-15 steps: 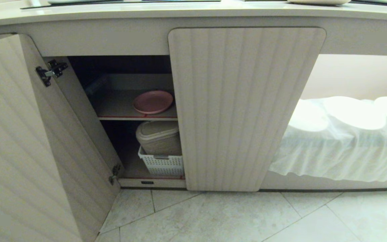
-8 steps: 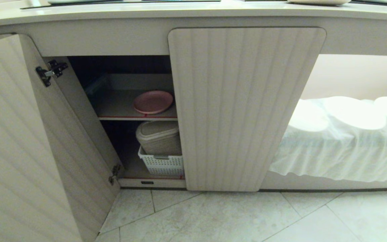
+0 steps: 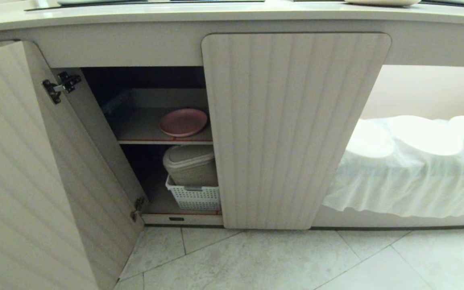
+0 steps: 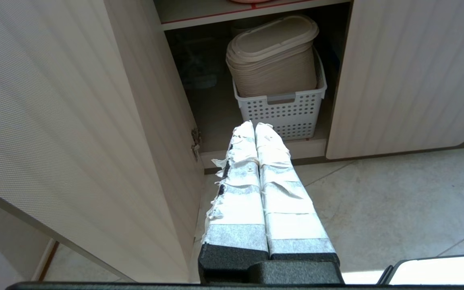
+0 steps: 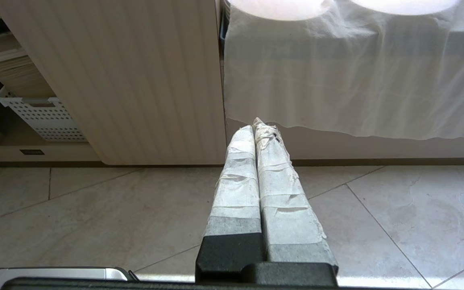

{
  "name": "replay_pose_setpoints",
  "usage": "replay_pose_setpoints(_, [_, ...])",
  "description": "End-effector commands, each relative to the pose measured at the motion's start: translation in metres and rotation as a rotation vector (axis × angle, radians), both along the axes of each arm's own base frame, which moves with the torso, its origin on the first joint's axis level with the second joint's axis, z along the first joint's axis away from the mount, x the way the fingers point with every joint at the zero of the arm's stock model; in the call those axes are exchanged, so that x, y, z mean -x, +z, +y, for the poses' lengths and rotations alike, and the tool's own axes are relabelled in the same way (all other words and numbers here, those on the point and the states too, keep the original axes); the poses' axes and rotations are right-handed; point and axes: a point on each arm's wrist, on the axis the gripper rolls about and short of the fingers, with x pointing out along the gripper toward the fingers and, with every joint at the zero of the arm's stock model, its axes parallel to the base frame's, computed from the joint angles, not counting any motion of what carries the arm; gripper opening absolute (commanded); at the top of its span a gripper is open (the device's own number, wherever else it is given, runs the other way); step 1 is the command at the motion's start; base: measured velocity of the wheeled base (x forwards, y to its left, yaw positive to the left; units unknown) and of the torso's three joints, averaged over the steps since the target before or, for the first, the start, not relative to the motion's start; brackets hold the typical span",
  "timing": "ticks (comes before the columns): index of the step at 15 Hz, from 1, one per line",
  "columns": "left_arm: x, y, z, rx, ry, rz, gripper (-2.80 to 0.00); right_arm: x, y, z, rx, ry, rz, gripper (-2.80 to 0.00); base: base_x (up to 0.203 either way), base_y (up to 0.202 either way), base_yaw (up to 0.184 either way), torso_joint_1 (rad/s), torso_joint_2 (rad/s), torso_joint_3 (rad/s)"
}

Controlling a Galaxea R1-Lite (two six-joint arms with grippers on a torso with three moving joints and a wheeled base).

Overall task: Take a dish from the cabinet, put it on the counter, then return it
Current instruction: Close the cabinet door

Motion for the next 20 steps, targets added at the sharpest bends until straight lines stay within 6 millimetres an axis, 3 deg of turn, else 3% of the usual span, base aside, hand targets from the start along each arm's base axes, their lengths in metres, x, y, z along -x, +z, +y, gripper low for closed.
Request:
replay_pose_setpoints(1, [0.0000, 0.0000, 0.0000, -0.001, 0.001, -0.001, -2.80, 0.0000, 0.0000, 0.0000, 0.000, 0.000, 0.000, -2.80, 0.000, 0.000, 0.000, 0.000, 0.00, 0.000])
replay_pose_setpoints(12, [0.0000, 0.0000, 0.0000, 0.001, -0.001, -0.001, -2.80, 0.0000, 0.0000, 0.0000, 0.000, 0.000, 0.000, -2.80, 0.000, 0.007, 0.000, 0.000, 0.00, 0.000])
replay_pose_setpoints(20, [0.0000, 0.0000, 0.0000, 0.003, 0.001, -0.001, -2.80, 0.0000, 0.0000, 0.0000, 0.000, 0.000, 0.000, -2.80, 0.000, 0.185, 0.000, 0.002, 0.00, 0.004])
